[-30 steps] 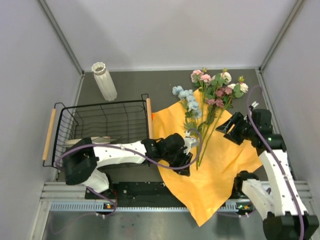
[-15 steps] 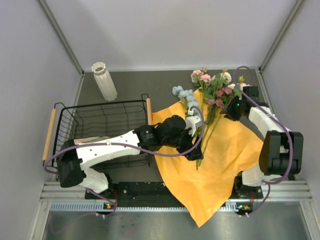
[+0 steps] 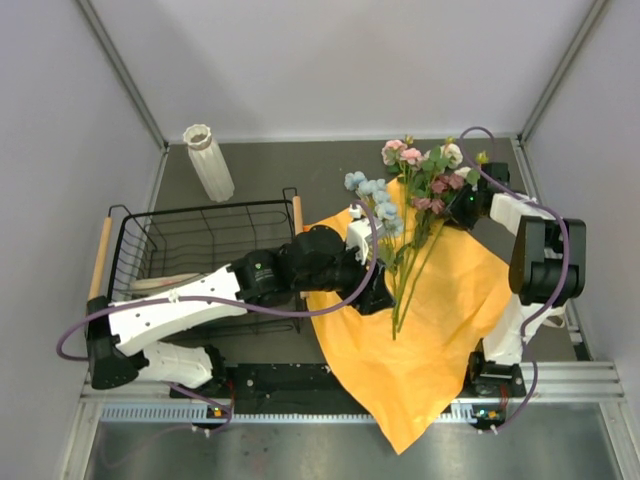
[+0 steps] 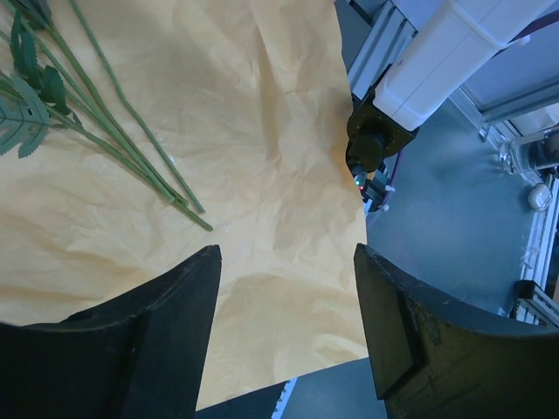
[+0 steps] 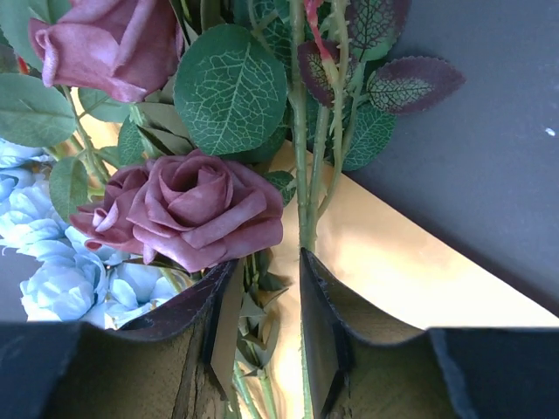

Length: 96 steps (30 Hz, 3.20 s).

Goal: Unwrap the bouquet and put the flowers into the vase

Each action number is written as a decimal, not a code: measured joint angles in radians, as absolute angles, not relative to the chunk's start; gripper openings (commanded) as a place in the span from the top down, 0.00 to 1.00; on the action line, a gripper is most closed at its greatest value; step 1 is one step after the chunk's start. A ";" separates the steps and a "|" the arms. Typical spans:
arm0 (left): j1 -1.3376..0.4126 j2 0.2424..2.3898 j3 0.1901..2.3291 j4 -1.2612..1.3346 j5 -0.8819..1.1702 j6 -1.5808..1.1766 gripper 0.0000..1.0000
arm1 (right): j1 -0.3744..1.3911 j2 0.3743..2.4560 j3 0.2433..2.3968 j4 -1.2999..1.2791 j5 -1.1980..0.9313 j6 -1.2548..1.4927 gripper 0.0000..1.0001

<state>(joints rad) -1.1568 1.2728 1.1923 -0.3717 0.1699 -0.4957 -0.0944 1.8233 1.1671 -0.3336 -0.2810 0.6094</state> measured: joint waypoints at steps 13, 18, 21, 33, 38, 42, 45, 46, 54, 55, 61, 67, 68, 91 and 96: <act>-1.154 1.250 1.192 -0.396 0.141 -0.496 0.31 | -0.097 1.826 1.158 -0.321 -0.237 0.564 0.77; -1.154 1.250 1.192 -0.398 0.141 -0.496 0.31 | -0.097 1.829 1.153 -0.320 -0.239 0.560 0.77; -1.154 1.250 1.192 -0.403 0.141 -0.496 0.31 | -0.097 1.840 1.153 -0.313 -0.244 0.559 0.85; -1.154 1.233 1.191 -0.413 0.140 -0.496 0.31 | -0.099 1.863 1.153 -0.294 -0.257 0.557 0.78; -1.154 1.233 1.191 -0.413 0.140 -0.498 0.31 | -0.101 1.876 1.152 -0.290 -0.256 0.549 0.99; -1.154 1.232 1.191 -0.413 0.140 -0.500 0.31 | -0.101 1.870 1.152 -0.299 -0.246 0.540 1.00; -1.154 1.229 1.191 -0.414 0.137 -0.500 0.30 | -0.101 1.816 1.153 -0.343 -0.210 0.531 1.00; -1.154 1.226 1.191 -0.414 0.137 -0.500 0.30 | -0.101 1.790 1.153 -0.358 -0.200 0.527 1.00; -1.072 1.199 1.188 -0.396 0.203 -0.513 0.27 | -0.101 1.458 1.193 -0.438 -0.187 0.488 1.00; -1.040 1.194 1.185 -0.382 0.231 -0.523 0.27 | -0.101 1.414 1.192 -0.443 -0.200 0.482 1.00; -0.874 1.191 1.187 -0.273 0.369 -0.583 0.27 | -0.050 1.135 1.119 -0.445 -0.345 0.460 1.00; -0.865 1.285 1.319 -0.238 0.408 -0.566 0.38 | 0.190 0.983 1.110 -0.440 -0.525 0.479 1.00; -0.865 1.294 1.331 -0.231 0.408 -0.557 0.41 | 0.228 0.968 1.107 -0.433 -0.551 0.495 1.00; -0.859 1.280 1.266 -0.080 0.487 -0.631 0.73 | 0.448 0.931 1.085 -0.223 -0.673 0.718 1.00; -0.858 1.280 1.266 -0.068 0.493 -0.636 0.87 | 0.452 0.931 1.085 -0.218 -0.677 0.724 1.00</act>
<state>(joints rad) -0.8577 1.2804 1.2655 -0.0677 0.4927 -0.6357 0.4519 0.9306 1.0855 -0.2176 -0.6769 0.7238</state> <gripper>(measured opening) 0.218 0.026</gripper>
